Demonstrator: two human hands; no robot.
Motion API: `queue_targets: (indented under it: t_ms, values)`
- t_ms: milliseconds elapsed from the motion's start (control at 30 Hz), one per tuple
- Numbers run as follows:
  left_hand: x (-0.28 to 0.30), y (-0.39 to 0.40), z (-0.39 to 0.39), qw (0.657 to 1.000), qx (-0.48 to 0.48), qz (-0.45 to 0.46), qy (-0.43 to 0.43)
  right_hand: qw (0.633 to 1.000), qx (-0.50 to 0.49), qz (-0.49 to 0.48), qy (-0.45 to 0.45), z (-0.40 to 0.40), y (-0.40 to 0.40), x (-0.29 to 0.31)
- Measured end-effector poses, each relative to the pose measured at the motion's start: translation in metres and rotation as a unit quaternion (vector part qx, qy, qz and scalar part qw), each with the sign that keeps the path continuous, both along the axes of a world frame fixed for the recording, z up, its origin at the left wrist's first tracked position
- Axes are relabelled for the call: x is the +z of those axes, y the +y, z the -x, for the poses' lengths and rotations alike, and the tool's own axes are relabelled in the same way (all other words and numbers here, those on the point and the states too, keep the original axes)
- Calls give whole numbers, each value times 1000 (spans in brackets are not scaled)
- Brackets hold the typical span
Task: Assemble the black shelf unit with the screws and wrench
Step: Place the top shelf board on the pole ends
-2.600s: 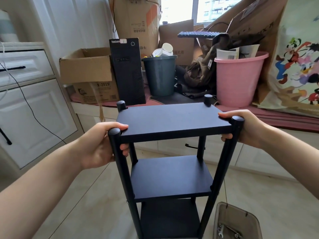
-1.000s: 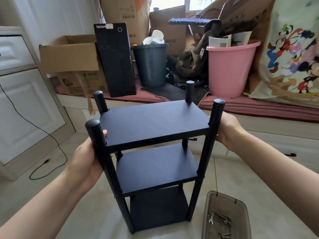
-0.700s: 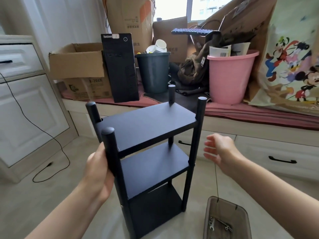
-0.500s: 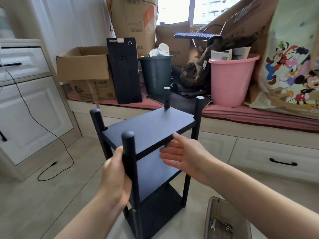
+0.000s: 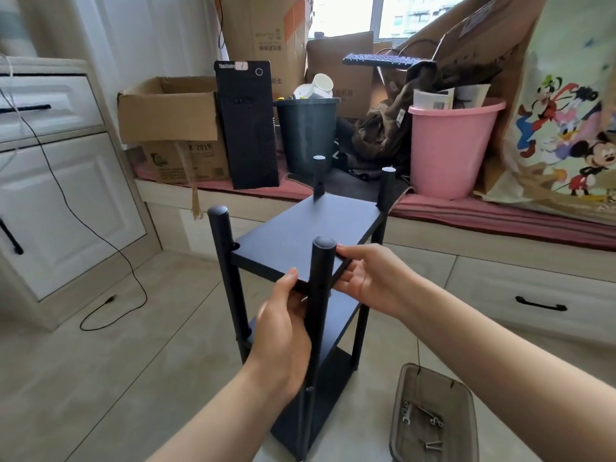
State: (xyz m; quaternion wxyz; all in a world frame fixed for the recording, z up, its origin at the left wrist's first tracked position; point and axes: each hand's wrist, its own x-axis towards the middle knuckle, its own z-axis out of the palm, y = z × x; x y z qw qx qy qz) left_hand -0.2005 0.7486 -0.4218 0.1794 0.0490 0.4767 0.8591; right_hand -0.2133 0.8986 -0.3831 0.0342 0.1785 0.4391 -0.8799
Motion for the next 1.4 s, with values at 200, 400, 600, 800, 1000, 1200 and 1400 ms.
queue_targets:
  t_ms: [200, 400, 600, 800, 1000, 1200, 1400]
  values:
    - [9, 9, 13, 998, -42, 33, -26, 997, 44, -68, 18, 7, 14, 5]
    - [14, 16, 23, 994, -94, 45, -22, 997, 37, -65, 35, 11, 27, 4]
    - [9, 19, 23, 995, -100, -19, -16, 991, 82, -95, 48, 9, 37, -6]
    - [9, 20, 23, 995, -92, -37, -20, 991, 72, -100, 52, 12, 42, -9]
    - [12, 23, 21, 994, -69, -58, -57, 987, 70, -134, 52, 14, 44, -8]
    - [11, 24, 21, 995, -66, -41, -61, 985, 27, -164, 55, 16, 40, -6]
    - [9, 25, 22, 994, -72, -47, -68, 982, 32, -175, 59, 14, 41, -8]
